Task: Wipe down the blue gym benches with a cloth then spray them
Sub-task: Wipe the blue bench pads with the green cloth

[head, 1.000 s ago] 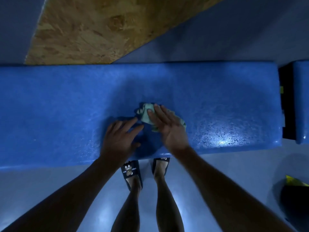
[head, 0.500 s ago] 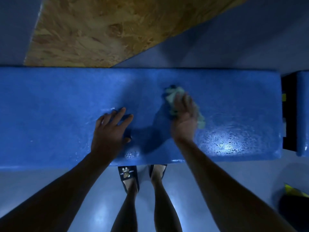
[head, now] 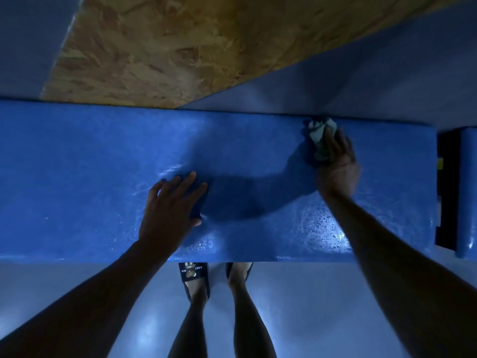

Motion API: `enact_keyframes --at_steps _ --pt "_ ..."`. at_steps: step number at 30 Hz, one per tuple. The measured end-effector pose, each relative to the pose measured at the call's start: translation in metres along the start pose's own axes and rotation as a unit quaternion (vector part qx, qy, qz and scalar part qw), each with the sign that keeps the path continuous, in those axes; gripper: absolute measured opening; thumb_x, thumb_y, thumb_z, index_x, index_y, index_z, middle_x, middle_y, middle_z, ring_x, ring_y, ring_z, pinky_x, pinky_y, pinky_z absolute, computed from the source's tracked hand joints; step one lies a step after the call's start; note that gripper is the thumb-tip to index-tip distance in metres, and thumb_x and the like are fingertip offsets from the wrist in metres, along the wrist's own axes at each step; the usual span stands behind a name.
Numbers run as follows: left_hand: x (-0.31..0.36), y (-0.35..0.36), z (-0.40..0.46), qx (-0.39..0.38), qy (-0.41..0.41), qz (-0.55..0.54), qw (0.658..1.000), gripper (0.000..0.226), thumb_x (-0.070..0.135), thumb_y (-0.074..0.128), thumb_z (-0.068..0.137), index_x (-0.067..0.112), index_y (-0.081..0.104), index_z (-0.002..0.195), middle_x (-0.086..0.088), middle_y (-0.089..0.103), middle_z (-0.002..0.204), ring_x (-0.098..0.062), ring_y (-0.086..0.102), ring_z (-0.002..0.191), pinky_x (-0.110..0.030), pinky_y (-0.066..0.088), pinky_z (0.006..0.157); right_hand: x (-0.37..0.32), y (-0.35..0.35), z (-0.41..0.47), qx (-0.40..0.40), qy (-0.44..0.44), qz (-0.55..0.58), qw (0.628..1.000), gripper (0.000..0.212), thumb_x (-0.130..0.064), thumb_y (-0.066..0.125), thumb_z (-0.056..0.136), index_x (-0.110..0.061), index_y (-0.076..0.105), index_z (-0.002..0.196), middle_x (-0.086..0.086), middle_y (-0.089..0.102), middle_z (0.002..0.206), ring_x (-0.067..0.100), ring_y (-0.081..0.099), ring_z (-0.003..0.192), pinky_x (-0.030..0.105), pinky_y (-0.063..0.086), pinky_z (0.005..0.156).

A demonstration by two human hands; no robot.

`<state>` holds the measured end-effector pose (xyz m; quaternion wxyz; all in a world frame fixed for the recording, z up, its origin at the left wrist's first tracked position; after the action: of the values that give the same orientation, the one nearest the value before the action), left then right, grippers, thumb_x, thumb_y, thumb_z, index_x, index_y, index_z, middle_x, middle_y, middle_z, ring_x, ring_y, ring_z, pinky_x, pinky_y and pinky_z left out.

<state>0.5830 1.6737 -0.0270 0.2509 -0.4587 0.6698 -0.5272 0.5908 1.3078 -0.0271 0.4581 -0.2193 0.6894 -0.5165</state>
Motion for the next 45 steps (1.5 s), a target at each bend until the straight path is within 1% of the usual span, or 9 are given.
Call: enact_keyframes --at_steps 4,8,12,18,22,26,34,41,45 --pt "0.002 -0.001 -0.001 0.005 0.002 -0.006 1.0 0.094 0.046 0.091 0.05 0.027 0.056 0.135 -0.001 0.047 0.148 -0.03 0.05 0.126 -0.048 0.039 0.102 -0.083 0.041 -0.018 0.002 -0.003 0.024 1.0 0.058 -0.022 0.041 0.075 -0.016 0.067 0.127 0.013 0.066 0.126 0.037 0.061 0.113 0.046 0.05 0.095" --pt "0.004 0.0 0.0 -0.007 -0.003 0.007 1.0 0.095 0.046 0.09 0.049 0.028 0.054 0.135 -0.001 0.047 0.148 -0.03 0.051 0.125 -0.048 0.038 0.102 -0.182 0.079 -0.04 -0.095 -0.211 -0.033 0.972 0.06 -0.02 0.036 0.074 -0.02 0.066 0.126 0.006 0.064 0.129 0.035 0.059 0.118 0.046 0.05 0.095" --pt "0.005 -0.004 0.0 0.025 0.009 -0.01 1.0 0.095 0.041 0.093 0.046 0.024 0.058 0.133 -0.005 0.052 0.144 -0.033 0.054 0.121 -0.049 0.041 0.1 -0.158 0.071 -0.031 -0.14 -0.396 -0.088 0.903 0.053 -0.025 0.038 0.087 -0.026 0.058 0.137 0.0 0.055 0.143 0.03 0.053 0.129 0.043 0.046 0.102" --pt "0.005 -0.001 -0.001 0.01 -0.004 -0.01 1.0 0.095 0.041 0.092 0.05 0.026 0.054 0.136 -0.003 0.049 0.147 -0.031 0.051 0.126 -0.049 0.039 0.103 -0.013 -0.004 0.023 -0.051 -0.092 -0.093 0.99 0.062 -0.022 0.041 0.079 -0.026 0.054 0.14 0.003 0.052 0.144 0.03 0.046 0.129 0.042 0.048 0.097" --pt "0.004 0.003 -0.001 0.001 -0.016 -0.008 1.0 0.096 0.04 0.092 0.048 0.027 0.054 0.135 -0.002 0.049 0.147 -0.031 0.051 0.125 -0.049 0.039 0.101 -0.046 0.018 0.017 0.007 0.031 -0.104 0.994 0.05 -0.016 0.053 0.08 -0.018 0.063 0.13 0.008 0.059 0.133 0.035 0.053 0.118 0.043 0.05 0.086" --pt "0.004 0.002 0.0 0.006 -0.013 -0.01 1.0 0.095 0.041 0.092 0.049 0.026 0.055 0.135 -0.003 0.048 0.147 -0.032 0.051 0.125 -0.049 0.04 0.101 -0.112 0.051 -0.004 -0.05 0.073 -0.094 0.992 0.056 -0.029 0.032 0.08 -0.014 0.061 0.126 0.015 0.057 0.127 0.038 0.052 0.11 0.044 0.044 0.084" --pt "0.007 -0.002 -0.002 0.011 -0.018 -0.005 1.0 0.093 0.04 0.092 0.05 0.025 0.056 0.135 -0.002 0.048 0.148 -0.032 0.051 0.125 -0.049 0.039 0.102 -0.073 0.031 -0.01 -0.123 -0.38 -0.141 0.906 0.062 -0.012 0.043 0.085 -0.018 0.047 0.146 0.007 0.045 0.151 0.035 0.048 0.132 0.043 0.044 0.102" --pt "0.01 -0.002 -0.001 -0.013 -0.029 0.007 0.999 0.095 0.041 0.092 0.049 0.026 0.055 0.136 -0.001 0.048 0.148 -0.032 0.051 0.124 -0.048 0.041 0.101 0.036 -0.003 0.013 -0.041 0.07 -0.109 0.991 0.074 -0.023 0.046 0.083 -0.023 0.029 0.154 0.01 0.029 0.16 0.033 0.027 0.145 0.046 0.028 0.117" --pt "0.012 -0.004 -0.001 -0.006 -0.023 0.007 1.0 0.097 0.04 0.093 0.047 0.025 0.056 0.135 -0.003 0.049 0.147 -0.033 0.053 0.123 -0.049 0.043 0.099 -0.067 0.039 -0.019 -0.052 0.07 -0.121 0.989 0.076 -0.032 0.038 0.081 -0.011 0.029 0.153 0.019 0.031 0.157 0.041 0.032 0.141 0.049 0.014 0.116"
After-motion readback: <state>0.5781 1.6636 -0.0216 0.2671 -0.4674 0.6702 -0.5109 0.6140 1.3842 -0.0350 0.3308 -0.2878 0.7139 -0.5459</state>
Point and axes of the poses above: each hand's wrist, its own z-axis towards the middle knuckle, its own y-axis out of the palm, x = y × z, the point moved 8 cm from there along z, towards the middle knuckle
